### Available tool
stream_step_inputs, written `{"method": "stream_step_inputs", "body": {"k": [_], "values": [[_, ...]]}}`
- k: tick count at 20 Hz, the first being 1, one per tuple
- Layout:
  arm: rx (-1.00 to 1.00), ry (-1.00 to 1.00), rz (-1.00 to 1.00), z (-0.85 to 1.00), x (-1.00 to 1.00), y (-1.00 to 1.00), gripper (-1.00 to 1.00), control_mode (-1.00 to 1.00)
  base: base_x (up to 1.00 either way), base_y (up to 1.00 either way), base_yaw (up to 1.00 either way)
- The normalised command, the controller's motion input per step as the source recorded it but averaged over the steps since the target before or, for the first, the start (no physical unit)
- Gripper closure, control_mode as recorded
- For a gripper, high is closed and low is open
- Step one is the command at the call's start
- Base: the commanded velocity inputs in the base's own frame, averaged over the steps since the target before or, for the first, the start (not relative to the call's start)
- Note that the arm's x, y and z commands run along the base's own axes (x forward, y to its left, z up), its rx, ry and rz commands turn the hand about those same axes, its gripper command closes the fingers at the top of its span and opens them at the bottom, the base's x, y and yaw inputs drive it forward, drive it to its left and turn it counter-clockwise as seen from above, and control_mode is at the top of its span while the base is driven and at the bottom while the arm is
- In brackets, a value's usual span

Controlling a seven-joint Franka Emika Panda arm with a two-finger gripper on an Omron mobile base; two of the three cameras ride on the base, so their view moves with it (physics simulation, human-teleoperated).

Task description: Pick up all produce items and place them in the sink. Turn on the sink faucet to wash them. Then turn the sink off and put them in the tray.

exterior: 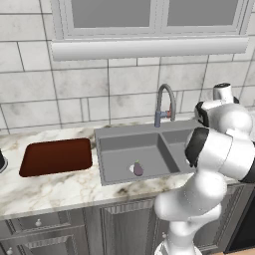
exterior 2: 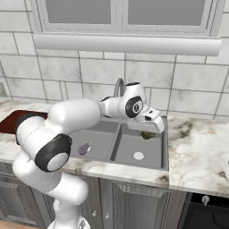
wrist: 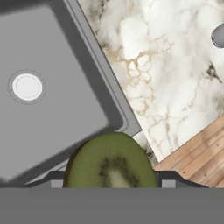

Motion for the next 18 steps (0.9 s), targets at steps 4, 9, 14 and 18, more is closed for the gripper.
{"method": "stream_step_inputs", "body": {"k": [4,9,14,18], "values": [[-0.02,0.00,0.13,0.05,-0.42,0.81,1.00,-1.00,0.00,0.00,0.00],[-0.01,0.00,0.15,0.01,-0.32,0.90,1.00,-1.00,0.00,0.00,0.00],[-0.01,0.00,0.15,0.00,-0.28,0.93,1.00,-1.00,0.00,0.00,0.00],[-0.01,0.00,0.15,0.00,-0.23,0.98,1.00,-1.00,0.00,0.00,0.00]]}}
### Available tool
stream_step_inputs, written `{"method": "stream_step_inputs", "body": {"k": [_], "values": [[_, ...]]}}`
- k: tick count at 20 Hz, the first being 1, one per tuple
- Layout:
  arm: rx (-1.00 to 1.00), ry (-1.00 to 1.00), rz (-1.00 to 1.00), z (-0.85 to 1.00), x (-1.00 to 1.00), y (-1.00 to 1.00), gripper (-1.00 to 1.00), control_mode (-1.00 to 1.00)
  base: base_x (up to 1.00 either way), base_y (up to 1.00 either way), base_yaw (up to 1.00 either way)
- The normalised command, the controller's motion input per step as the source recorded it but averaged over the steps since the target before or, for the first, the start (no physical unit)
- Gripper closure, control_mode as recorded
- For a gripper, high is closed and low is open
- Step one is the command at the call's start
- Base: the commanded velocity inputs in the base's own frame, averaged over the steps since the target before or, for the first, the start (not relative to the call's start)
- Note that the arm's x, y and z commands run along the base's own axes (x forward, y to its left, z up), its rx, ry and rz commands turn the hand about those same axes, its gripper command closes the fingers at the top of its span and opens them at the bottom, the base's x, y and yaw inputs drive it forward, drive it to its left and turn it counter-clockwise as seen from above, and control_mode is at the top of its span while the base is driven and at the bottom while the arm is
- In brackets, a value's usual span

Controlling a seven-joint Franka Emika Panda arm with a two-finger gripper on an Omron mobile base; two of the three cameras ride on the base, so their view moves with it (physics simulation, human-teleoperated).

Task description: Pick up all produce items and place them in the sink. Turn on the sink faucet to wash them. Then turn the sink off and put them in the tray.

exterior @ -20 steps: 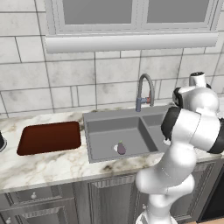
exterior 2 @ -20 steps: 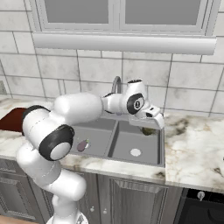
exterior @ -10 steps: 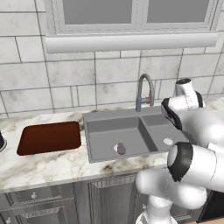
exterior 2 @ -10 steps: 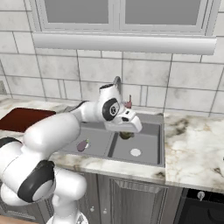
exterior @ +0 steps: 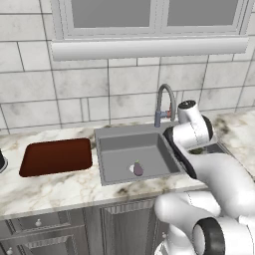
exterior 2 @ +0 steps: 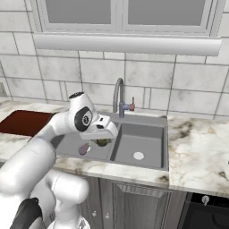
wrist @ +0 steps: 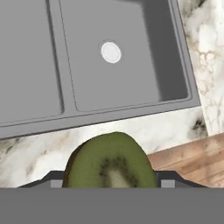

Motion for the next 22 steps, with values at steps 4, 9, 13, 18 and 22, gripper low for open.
{"method": "stream_step_inputs", "body": {"k": [4,9,13,18,22], "values": [[-0.01,0.00,0.15,0.00,-0.07,1.00,1.00,-1.00,0.00,0.00,0.00],[0.00,0.01,0.11,0.00,0.05,1.00,1.00,-1.00,0.00,0.00,0.00],[0.00,0.00,0.09,0.00,0.22,0.97,1.00,-1.00,0.00,0.00,0.00],[0.00,0.01,0.08,0.00,0.41,0.52,1.00,-1.00,0.00,0.00,0.00],[0.00,0.03,0.05,-0.02,0.62,0.32,1.00,-1.00,0.00,0.00,0.00]]}}
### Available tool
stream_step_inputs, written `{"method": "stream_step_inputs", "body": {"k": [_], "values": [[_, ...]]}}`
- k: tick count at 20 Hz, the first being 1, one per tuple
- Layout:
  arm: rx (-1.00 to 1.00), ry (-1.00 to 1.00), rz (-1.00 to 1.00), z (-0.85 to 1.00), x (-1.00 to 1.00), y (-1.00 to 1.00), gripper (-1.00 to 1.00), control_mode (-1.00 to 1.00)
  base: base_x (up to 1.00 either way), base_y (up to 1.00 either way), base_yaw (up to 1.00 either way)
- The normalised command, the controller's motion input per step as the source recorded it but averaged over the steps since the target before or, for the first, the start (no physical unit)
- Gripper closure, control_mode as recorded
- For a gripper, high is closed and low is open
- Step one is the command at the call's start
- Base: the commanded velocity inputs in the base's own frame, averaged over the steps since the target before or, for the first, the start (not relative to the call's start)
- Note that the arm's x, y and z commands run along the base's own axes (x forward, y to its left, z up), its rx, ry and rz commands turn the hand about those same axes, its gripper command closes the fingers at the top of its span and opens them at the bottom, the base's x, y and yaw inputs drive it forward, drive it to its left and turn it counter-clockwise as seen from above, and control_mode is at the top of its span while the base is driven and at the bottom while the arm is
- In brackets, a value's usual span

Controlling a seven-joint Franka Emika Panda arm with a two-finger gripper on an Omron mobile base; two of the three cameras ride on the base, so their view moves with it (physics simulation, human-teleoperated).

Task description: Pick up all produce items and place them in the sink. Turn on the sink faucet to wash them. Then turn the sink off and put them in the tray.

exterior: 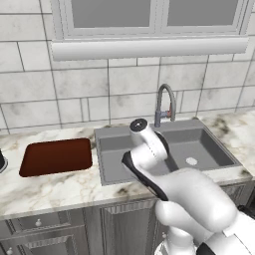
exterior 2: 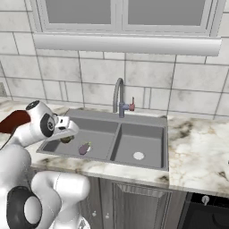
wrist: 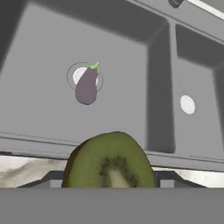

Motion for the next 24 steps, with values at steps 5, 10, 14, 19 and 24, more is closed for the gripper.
{"method": "stream_step_inputs", "body": {"k": [5,10,14,19,24], "values": [[0.00,0.08,0.04,-0.15,0.64,0.26,1.00,-1.00,0.00,0.00,0.00],[-0.01,0.06,0.03,-0.34,0.61,0.16,1.00,-1.00,0.00,0.00,0.00],[-0.04,0.06,0.03,-0.50,0.54,0.04,1.00,-1.00,0.00,0.00,0.00],[-0.02,0.07,0.00,-0.49,0.52,0.00,1.00,-1.00,0.00,0.00,0.00],[0.00,0.08,0.00,-0.36,0.52,0.00,1.00,-1.00,0.00,0.00,0.00]]}}
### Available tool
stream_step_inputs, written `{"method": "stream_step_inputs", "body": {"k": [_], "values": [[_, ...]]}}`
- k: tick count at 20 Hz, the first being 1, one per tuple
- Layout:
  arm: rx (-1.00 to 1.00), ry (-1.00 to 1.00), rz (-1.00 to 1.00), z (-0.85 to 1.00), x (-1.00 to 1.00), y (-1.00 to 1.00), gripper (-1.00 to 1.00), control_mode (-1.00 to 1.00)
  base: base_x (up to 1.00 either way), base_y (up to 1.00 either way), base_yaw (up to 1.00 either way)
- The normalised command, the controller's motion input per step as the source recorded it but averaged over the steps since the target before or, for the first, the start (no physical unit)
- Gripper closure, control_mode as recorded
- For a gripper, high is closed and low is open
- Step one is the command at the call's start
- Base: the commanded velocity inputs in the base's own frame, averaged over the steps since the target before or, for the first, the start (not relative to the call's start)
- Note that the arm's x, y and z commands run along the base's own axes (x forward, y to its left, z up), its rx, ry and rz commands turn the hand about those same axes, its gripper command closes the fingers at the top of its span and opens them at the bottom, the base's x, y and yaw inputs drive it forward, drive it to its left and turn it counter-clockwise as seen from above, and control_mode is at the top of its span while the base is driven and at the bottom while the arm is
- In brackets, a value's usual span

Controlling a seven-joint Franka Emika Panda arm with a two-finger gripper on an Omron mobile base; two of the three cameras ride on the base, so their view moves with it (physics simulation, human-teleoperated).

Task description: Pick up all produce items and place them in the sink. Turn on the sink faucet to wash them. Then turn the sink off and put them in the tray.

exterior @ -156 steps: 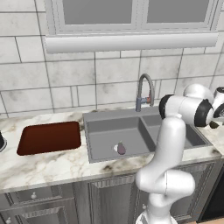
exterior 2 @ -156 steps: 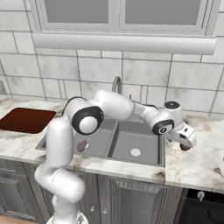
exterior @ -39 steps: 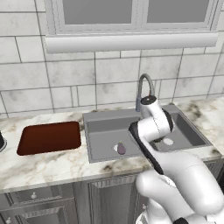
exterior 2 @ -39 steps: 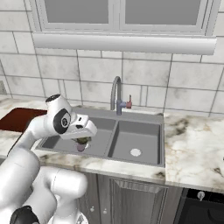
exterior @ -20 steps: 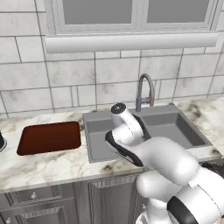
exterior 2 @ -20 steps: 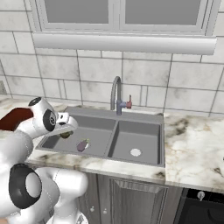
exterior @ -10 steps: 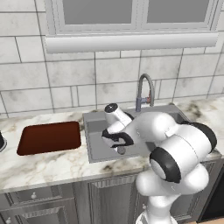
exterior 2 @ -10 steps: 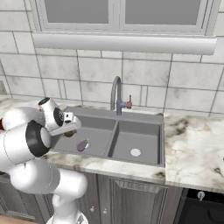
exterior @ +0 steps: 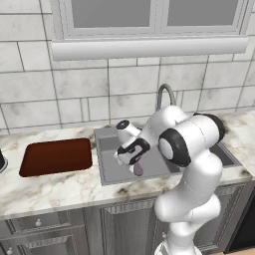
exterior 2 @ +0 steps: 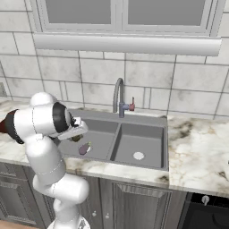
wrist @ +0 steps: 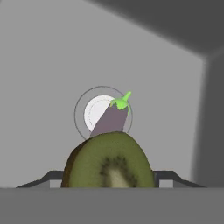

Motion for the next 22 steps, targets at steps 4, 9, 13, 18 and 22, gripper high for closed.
{"method": "stream_step_inputs", "body": {"k": [4,9,13,18,22], "values": [[0.00,0.08,0.00,-0.27,0.20,-0.01,1.00,-1.00,0.00,0.00,0.00],[0.00,0.04,0.00,-0.26,0.28,0.00,1.00,-1.00,0.00,0.00,0.00],[0.00,0.04,0.00,-0.22,0.30,0.00,1.00,-1.00,0.00,0.00,0.00],[0.00,0.04,0.00,-0.27,0.30,0.00,1.00,-1.00,0.00,0.00,0.00],[0.00,0.04,0.00,-0.28,0.29,0.00,1.00,-1.00,0.00,0.00,0.00]]}}
